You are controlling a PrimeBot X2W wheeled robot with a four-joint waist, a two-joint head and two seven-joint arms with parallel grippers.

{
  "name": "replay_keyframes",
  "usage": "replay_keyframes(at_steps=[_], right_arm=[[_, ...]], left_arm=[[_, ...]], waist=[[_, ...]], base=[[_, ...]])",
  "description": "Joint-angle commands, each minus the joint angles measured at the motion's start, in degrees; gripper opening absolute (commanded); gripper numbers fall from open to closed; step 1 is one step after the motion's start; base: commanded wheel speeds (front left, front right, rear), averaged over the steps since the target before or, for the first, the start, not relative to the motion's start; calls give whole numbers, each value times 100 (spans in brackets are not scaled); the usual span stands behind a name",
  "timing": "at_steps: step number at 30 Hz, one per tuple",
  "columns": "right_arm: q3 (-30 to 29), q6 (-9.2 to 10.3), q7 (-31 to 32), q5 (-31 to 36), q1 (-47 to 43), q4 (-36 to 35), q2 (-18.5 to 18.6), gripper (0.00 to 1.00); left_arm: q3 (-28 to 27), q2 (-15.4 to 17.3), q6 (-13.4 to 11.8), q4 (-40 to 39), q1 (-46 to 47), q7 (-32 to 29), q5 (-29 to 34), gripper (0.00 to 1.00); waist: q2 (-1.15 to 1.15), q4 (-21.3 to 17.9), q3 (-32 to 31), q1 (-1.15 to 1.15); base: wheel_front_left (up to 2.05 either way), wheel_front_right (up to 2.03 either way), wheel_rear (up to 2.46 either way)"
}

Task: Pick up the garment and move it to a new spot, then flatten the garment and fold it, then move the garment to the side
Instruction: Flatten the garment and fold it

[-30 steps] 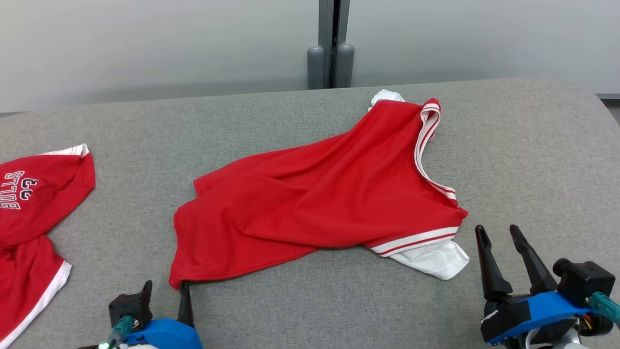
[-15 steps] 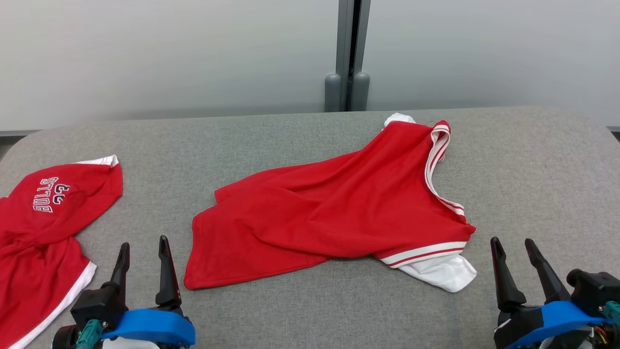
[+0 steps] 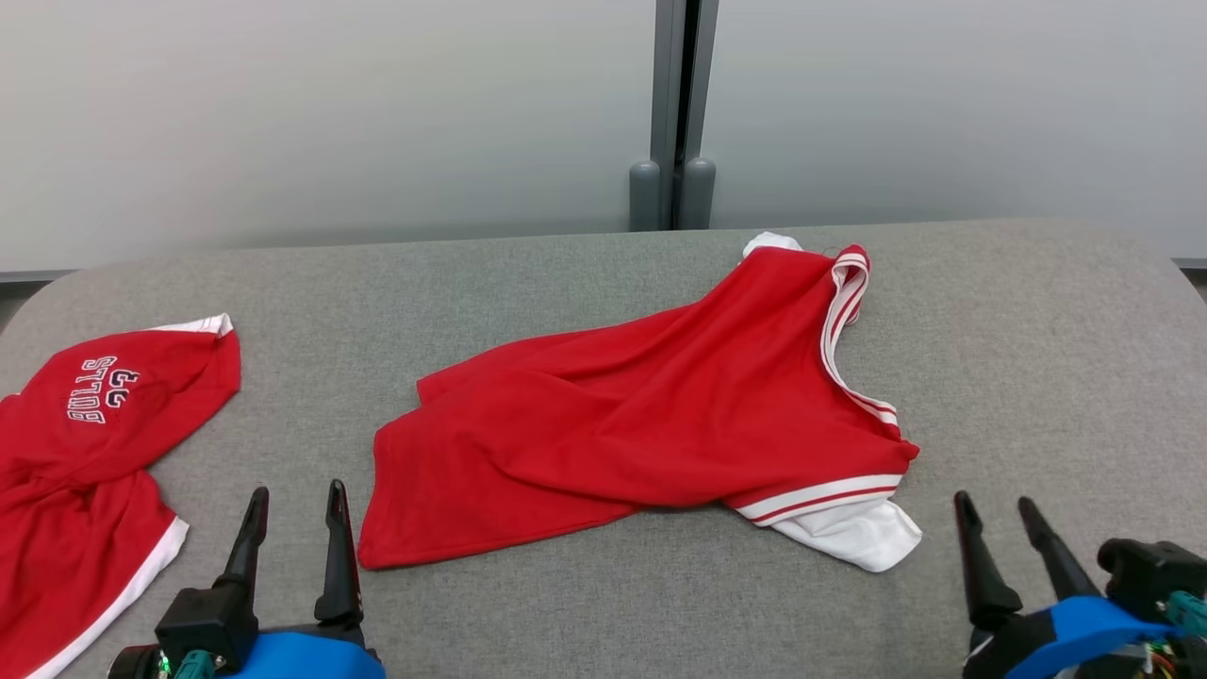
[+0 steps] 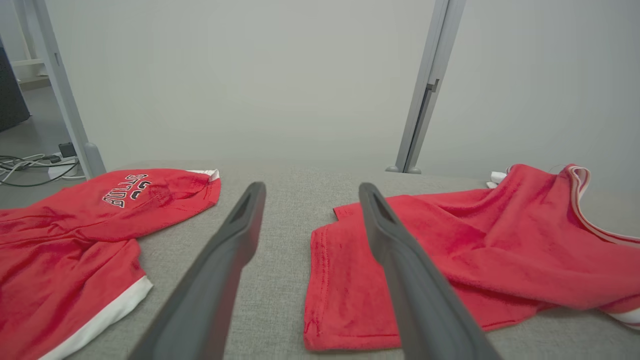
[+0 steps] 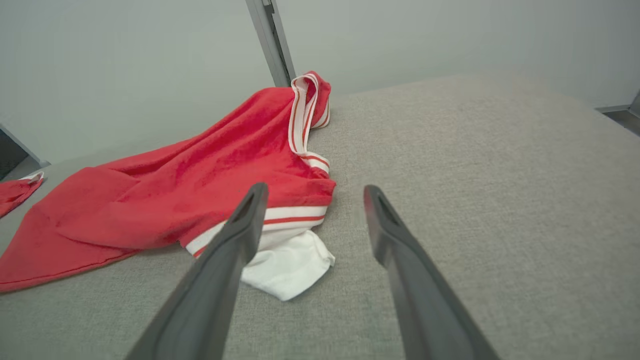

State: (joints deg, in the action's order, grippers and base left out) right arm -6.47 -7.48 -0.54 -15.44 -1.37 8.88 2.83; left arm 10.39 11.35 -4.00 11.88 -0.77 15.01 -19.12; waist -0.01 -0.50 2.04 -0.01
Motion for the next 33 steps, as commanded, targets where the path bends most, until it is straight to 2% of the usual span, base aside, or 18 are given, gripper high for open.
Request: replay_keyframes(at_steps=[1,5,10,13,15,22,31,32,33], right_arm=[[47,-3,126,-33,114,53,12,100],[-19,-3,711,-117,603,267,15,100],[-255,-3,1587,-364,1531,922,12,100],[-353,-3,2026,-181,2079,1355,14,100],[-411,-3,2144,-134,2251,1521,12,100],[-1053,-3,2701,748,3092,2459,15,100],[-1155,-3,2893,1286,3512,3237,17,100],[-1145,-3,2820,1351,3554,3264,17,73],[-1114,-3,2722,1413,3587,3271,16,0]], left_arm=[[27,32,-10,85,15,23,71,100],[31,53,-41,154,186,24,154,100],[42,37,-22,141,344,23,190,100],[61,19,3,121,427,23,199,100],[67,11,23,114,463,23,199,100],[114,-38,93,101,603,19,241,100],[101,-140,192,152,688,19,287,100],[99,-153,192,156,699,19,294,100],[99,-164,206,167,705,20,303,100]], waist=[[1,2,42,1],[1,21,190,1],[1,112,402,1],[1,186,530,1],[1,220,575,1],[1,441,784,1],[1,558,870,1],[1,565,871,1],[1,574,870,1]], base=[[0,0,0],[0,0,0],[0,0,0],[0,0,0],[0,0,0],[0,0,0],[0,0,0],[0,0,0],[0,0,0]])
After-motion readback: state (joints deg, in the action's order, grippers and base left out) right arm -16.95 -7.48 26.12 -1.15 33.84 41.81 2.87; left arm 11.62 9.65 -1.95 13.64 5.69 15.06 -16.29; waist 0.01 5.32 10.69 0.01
